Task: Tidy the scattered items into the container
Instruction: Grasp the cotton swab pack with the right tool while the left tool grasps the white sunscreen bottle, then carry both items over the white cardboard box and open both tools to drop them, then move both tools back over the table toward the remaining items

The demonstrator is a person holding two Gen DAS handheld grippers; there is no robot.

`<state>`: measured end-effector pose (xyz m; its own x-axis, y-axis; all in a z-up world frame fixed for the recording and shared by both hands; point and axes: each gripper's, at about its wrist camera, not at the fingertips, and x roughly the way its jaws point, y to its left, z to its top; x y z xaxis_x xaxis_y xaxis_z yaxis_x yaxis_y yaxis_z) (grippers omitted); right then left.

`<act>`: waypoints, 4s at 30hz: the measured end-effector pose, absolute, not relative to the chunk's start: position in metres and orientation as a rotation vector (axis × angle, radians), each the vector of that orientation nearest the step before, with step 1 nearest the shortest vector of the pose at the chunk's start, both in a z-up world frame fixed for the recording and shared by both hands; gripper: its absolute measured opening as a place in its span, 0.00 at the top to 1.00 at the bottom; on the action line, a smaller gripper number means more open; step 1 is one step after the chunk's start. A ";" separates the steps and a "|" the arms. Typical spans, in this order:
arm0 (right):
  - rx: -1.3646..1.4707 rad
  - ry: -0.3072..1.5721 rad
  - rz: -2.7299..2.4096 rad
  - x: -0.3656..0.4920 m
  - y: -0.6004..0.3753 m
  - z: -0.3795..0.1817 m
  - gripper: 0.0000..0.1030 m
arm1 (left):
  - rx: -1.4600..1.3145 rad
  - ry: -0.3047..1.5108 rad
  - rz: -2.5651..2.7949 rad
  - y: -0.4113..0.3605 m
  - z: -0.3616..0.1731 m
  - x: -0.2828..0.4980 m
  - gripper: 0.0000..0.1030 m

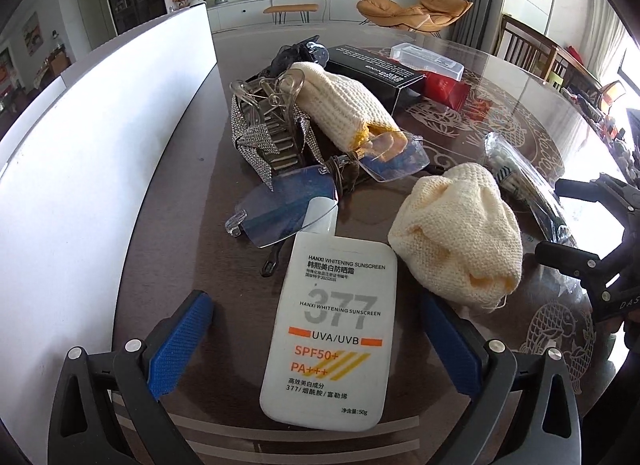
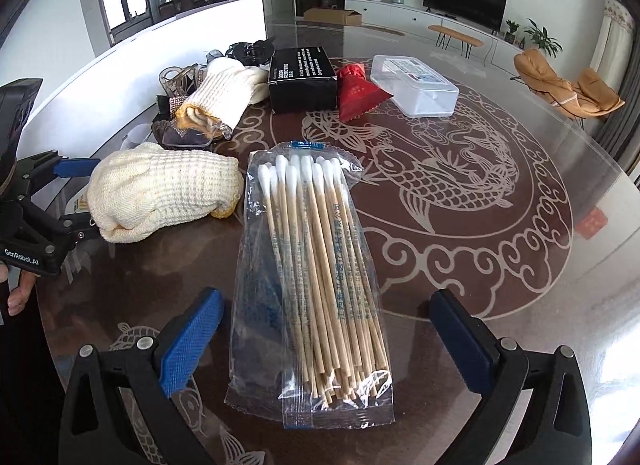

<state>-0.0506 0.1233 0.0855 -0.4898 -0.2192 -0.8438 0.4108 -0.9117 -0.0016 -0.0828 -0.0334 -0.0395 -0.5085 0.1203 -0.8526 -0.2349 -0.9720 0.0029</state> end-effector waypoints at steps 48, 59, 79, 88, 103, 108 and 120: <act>1.081 0.149 -2.167 -0.202 -0.231 0.268 0.71 | -1.390 -0.240 2.842 -0.323 0.135 -0.185 0.50; 1.400 0.163 -2.205 -0.345 -0.287 0.199 0.71 | -1.598 -0.272 2.749 -0.343 0.058 -0.299 0.50; 1.042 0.006 -2.265 -0.206 -0.101 0.261 0.20 | -1.421 -0.017 2.723 -0.203 0.127 -0.173 0.24; 1.144 0.021 -2.637 -0.021 0.132 0.167 0.20 | -1.293 0.000 2.572 -0.065 0.065 -0.042 0.03; 1.309 0.108 -2.714 0.017 0.164 0.089 0.20 | -1.297 0.009 2.590 -0.034 -0.028 -0.040 0.03; 1.308 0.039 -2.733 0.020 0.171 0.088 0.20 | -1.302 0.003 2.563 -0.031 -0.031 -0.044 0.03; 1.331 0.069 -2.762 0.017 0.169 0.086 0.20 | -1.307 -0.045 2.585 -0.040 -0.034 -0.044 0.03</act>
<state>0.0173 0.1688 0.0859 -0.6210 -0.0476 -0.7823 0.0865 -0.9962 -0.0081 -0.0443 -0.0399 -0.0336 -0.5692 0.2301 -0.7894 -0.2024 -0.9697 -0.1368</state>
